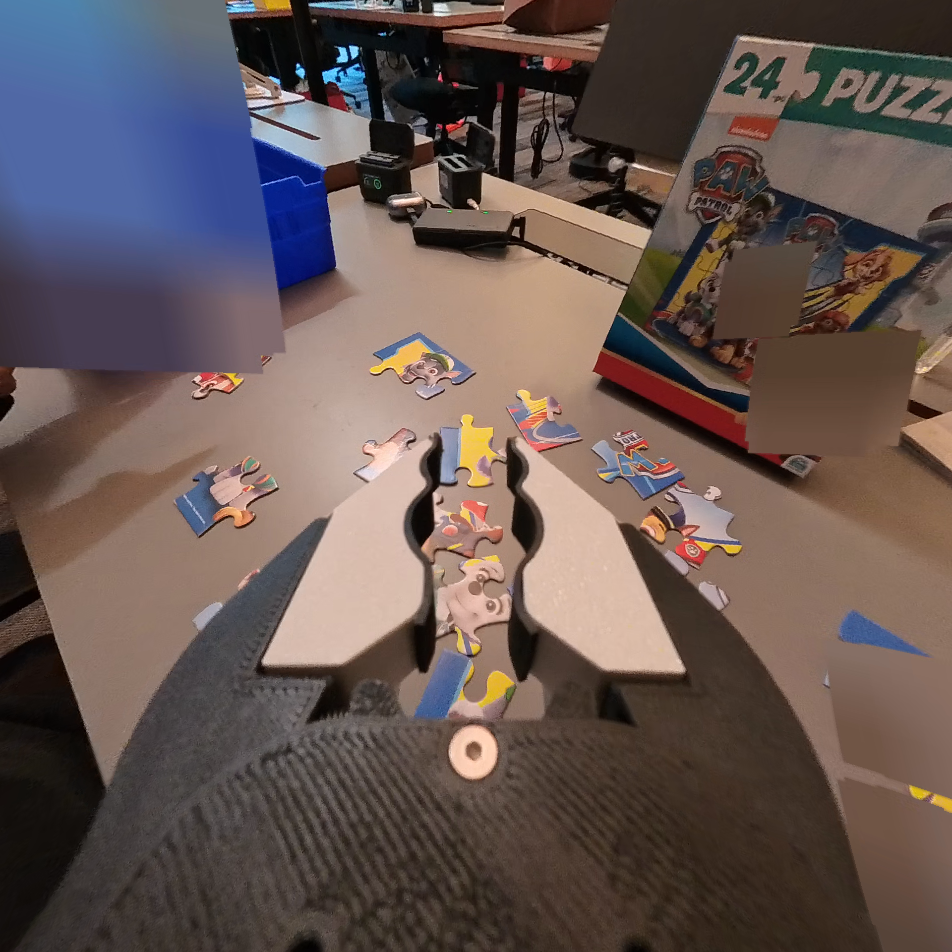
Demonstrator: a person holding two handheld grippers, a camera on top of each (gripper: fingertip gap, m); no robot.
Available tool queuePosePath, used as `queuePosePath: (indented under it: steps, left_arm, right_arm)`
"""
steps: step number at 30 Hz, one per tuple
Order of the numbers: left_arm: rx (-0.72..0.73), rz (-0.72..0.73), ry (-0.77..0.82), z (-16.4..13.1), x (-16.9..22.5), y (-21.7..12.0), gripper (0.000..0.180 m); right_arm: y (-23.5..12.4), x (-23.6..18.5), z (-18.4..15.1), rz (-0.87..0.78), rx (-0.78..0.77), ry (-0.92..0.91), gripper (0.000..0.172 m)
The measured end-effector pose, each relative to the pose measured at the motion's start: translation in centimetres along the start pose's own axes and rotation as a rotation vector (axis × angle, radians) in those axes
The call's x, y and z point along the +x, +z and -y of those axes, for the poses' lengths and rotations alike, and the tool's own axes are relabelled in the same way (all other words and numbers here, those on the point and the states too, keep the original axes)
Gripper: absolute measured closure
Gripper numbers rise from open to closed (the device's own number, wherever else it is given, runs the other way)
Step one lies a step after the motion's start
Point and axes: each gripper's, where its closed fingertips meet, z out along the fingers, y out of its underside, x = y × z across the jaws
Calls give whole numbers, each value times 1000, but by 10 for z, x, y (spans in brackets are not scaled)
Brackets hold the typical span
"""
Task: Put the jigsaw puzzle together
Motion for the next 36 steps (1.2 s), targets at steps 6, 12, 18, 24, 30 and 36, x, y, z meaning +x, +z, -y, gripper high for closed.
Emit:
queuePosePath:
  steps: [6, 12, 18, 24, 30, 36]
  left_arm:
    - [-5, -100, -12, -9, 23, 3, 90]
    - [-88, -29, 104, -26, 21, 13, 94]
    - [-204, 38, 112, -46, 4, 24, 104]
    - [-267, 75, 145, -56, 2, 30, 104]
    - [-210, 28, 177, -39, 27, 28, 104]
    - [-93, -136, 184, -6, 93, 44, 99]
  right_arm:
    - [0, -3, 10, -32, 46, -38, 157]
    - [-3, -13, 14, -22, 77, -57, 163]
    - [-38, 8, 46, -147, 255, -106, 172]
    - [-62, 40, 47, -209, 299, -29, 171]
    - [-90, 74, 43, -285, 324, 33, 171]
    - [-129, 110, 50, -396, 362, 10, 170]
